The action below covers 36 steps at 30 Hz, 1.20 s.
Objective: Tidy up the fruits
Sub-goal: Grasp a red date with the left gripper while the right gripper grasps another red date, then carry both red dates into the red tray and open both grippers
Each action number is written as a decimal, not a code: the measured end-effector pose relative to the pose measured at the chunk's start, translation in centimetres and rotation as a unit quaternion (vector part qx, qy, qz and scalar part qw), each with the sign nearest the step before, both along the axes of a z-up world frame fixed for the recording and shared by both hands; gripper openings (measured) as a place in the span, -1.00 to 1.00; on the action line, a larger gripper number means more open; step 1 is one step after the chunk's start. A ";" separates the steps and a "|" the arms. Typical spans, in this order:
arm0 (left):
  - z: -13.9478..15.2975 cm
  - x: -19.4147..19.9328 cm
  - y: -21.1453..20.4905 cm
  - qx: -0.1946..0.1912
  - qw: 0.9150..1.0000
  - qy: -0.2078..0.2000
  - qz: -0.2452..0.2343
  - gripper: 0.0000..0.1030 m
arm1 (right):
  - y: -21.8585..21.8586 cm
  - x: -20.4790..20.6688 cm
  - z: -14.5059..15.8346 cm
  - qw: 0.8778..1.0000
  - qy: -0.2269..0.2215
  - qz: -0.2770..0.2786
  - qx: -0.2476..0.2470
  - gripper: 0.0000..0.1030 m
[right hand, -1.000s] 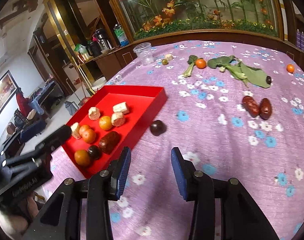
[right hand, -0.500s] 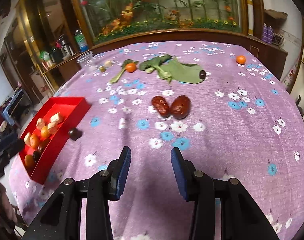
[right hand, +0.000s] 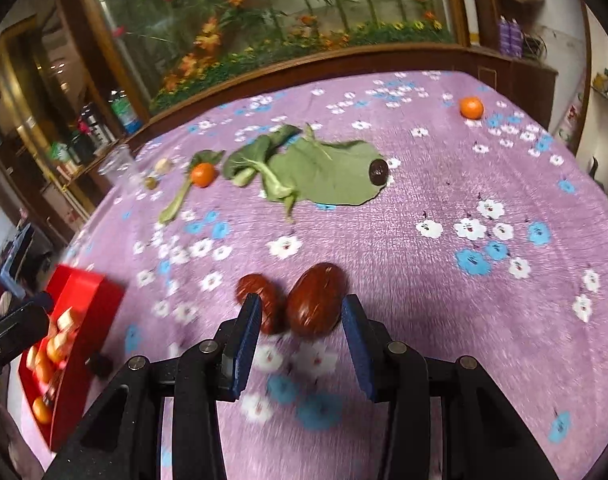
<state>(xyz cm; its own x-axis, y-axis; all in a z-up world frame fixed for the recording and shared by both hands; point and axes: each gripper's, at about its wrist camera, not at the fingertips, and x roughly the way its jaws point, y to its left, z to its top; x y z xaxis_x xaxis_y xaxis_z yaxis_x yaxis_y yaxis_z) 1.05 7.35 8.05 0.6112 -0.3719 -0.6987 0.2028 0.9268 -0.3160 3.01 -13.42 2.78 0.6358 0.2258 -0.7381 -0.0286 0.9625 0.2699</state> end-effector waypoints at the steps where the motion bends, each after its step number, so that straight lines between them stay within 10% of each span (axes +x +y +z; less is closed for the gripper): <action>1: -0.4 0.7 -0.2 -0.007 1.000 0.008 -0.001 0.58 | 0.0 0.3 -0.3 1.000 0.004 0.000 -0.001 -0.13; 14: -4.7 5.5 -6.7 0.004 0.997 0.055 -0.055 0.56 | -2.2 -1.4 -0.4 0.999 -0.007 -0.013 -0.030 -0.32; 18: -6.3 6.7 -9.1 0.044 0.994 0.065 -0.081 0.02 | -2.7 -1.8 -0.8 0.999 -0.013 -0.004 -0.036 -0.31; 26: -6.5 6.8 -11.4 0.106 0.990 0.026 -0.092 -0.03 | -2.5 -1.7 -1.4 0.999 -0.007 0.004 -0.031 -0.27; 28: -6.5 6.5 -11.7 0.135 0.987 0.015 -0.088 -0.50 | -2.3 -1.8 -1.4 0.999 -0.009 0.006 -0.036 -0.27; 36: -4.9 4.3 -6.2 0.066 0.997 0.025 -0.034 -0.50 | -2.6 -2.2 -1.1 0.999 -0.023 -0.004 -0.025 -0.33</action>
